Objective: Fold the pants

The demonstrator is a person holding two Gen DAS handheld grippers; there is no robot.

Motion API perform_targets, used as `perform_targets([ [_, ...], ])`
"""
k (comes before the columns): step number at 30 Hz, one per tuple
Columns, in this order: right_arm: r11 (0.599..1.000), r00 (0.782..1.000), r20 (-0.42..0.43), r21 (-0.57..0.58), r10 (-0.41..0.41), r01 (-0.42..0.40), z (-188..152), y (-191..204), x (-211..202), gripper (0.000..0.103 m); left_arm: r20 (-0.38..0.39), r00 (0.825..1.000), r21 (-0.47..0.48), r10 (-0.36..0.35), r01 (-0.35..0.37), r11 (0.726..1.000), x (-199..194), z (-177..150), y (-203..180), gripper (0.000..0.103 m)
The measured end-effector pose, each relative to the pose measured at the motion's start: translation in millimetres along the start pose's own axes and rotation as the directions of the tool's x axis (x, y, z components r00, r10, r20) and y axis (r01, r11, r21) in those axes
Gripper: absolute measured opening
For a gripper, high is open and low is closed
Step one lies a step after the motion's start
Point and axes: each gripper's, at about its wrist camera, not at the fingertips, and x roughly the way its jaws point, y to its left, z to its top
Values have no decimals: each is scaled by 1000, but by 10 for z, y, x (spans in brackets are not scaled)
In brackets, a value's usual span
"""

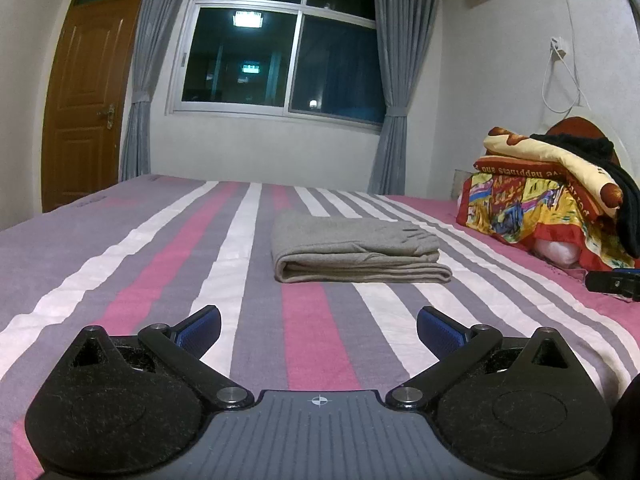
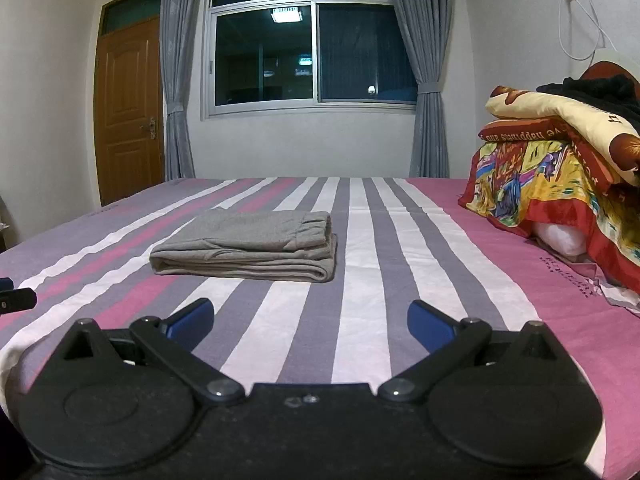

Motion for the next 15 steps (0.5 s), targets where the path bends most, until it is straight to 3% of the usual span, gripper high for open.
perform_targets([
  [15,1000,1000,-1,-4,2,-2,-12,20,6,103,3,1000,0,1,-1,1000,-6,1,-5,103],
])
